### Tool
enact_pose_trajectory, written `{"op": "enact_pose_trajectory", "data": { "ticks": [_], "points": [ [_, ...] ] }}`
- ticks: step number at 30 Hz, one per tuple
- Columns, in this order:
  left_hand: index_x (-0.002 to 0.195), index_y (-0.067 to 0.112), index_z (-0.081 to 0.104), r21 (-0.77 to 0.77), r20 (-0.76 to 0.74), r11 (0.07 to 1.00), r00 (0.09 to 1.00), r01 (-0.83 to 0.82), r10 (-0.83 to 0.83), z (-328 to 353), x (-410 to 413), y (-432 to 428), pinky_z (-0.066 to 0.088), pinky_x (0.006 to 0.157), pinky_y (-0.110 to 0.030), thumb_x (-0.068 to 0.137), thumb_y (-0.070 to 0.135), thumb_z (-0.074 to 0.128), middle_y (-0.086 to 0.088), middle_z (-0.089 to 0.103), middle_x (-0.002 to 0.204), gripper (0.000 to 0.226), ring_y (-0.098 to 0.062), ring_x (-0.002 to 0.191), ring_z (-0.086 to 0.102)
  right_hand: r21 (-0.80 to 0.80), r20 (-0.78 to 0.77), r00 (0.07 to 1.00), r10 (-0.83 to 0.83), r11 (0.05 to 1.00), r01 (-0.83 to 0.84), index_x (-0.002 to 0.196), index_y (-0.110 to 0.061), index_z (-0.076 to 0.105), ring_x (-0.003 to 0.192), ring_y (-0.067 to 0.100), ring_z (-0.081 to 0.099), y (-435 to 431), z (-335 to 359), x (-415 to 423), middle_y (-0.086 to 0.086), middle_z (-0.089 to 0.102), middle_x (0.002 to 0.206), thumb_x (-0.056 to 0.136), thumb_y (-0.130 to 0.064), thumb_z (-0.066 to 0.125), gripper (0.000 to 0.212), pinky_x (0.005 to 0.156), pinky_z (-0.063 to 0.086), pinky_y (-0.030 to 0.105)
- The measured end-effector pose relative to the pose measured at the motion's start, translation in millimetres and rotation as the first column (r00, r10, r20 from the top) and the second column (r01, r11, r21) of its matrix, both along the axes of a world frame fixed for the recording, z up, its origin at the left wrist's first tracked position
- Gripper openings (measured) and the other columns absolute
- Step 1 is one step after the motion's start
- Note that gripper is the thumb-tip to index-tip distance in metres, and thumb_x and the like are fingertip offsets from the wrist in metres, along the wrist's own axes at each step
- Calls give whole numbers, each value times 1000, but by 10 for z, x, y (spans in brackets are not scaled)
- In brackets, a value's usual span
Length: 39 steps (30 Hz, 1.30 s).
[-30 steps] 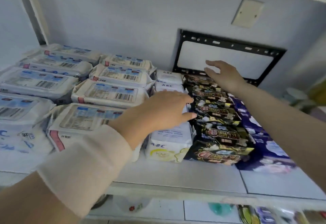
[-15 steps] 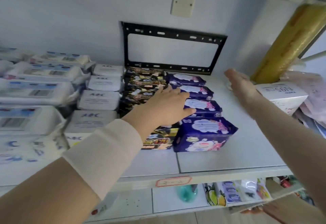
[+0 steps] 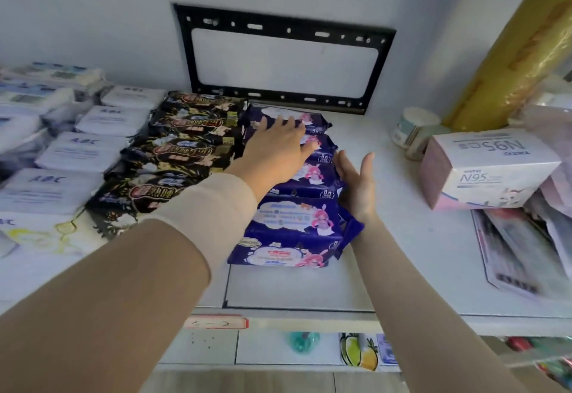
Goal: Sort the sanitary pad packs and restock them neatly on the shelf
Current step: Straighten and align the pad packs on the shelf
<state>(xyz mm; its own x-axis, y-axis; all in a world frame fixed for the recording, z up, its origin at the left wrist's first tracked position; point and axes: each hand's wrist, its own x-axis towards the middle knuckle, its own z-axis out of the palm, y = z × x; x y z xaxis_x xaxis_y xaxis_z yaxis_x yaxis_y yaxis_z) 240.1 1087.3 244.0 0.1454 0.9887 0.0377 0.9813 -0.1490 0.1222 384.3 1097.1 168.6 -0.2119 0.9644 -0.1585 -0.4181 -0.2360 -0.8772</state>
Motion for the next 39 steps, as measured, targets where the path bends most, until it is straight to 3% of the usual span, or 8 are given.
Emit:
{"op": "enact_pose_trajectory", "data": {
  "ticks": [7, 15, 24, 29, 31, 33, 36, 39],
  "points": [
    [148, 15, 18, 4, 12, 1000, 1000, -28, 28, -145, -3, 28, 7, 117, -42, 100, 43, 23, -6, 13, 156, 56, -25, 144, 7, 25, -164, 985, 52, 998, -49, 142, -18, 35, 127, 31, 47, -47, -78, -166, 12, 47, 140, 91, -61, 19, 68, 108, 33, 52],
    [147, 18, 21, 84, 36, 995, 998, -62, 59, -245, 2, 34, 6, 117, -39, 99, 42, 25, -4, 16, 156, 54, -22, 144, 10, 40, -154, 987, 49, 998, -43, 134, -21, 45, 123, 31, 50, -8, -153, -239, 12, 54, 131, 86, -62, 28, 65, 107, 34, 52],
    [147, 19, 22, 101, 39, 991, 996, -83, 79, -275, 5, 39, 5, 118, -39, 99, 41, 26, -3, 17, 156, 52, -21, 144, 10, 28, -53, 997, 58, 998, -57, 139, -23, 40, 130, 32, 43, -37, -133, -276, 14, 47, 139, 72, -73, 54, 86, 111, 26, 54],
    [147, 18, 22, 108, 105, 991, 992, -81, 69, -221, -7, -20, 5, 117, -35, 100, 39, 26, -3, 18, 156, 52, -17, 144, 10, 49, 21, 997, 70, 996, -71, 132, -21, 49, 122, 28, 51, -29, -118, -169, 10, 57, 130, 89, -61, 34, 60, 108, 34, 50],
    [147, 17, 23, 114, 125, 991, 991, -66, 52, -152, -22, -47, 5, 117, -35, 100, 38, 26, -3, 18, 156, 51, -16, 144, 10, 98, 123, 992, -6, 995, -7, 131, -25, 48, 125, 16, 48, -8, -45, -71, -3, 55, 133, 96, -54, 24, 52, 108, 34, 31],
    [146, 18, 23, 125, 114, 990, 993, -57, 43, -64, -59, -25, 6, 116, -36, 100, 38, 25, -4, 18, 155, 51, -17, 144, 12, 165, 266, 958, -105, 984, 62, 143, -25, 31, 134, 4, 30, 123, -35, 50, -8, 34, 149, 98, -50, 18, 53, 104, 23, 11],
    [147, 18, 22, 100, 77, 992, 994, -83, 75, 23, -140, 137, 6, 116, -40, 100, 41, 25, -6, 16, 156, 52, -21, 144, 11, 141, 297, 951, -87, 989, 47, 148, -26, 19, 142, 8, 12, 352, 18, 109, -10, 17, 155, 96, -56, 10, 61, 115, 6, 28],
    [149, 18, 16, 32, 17, 993, 993, -117, 116, 26, -179, 346, 5, 117, -44, 99, 46, 22, -10, 10, 156, 58, -26, 144, 5, 111, 307, 951, -32, 994, -2, 148, -26, 18, 144, 13, 10, 557, 68, 17, -9, 16, 155, 94, -61, 11, 65, 113, 7, 32]
  ]
}}
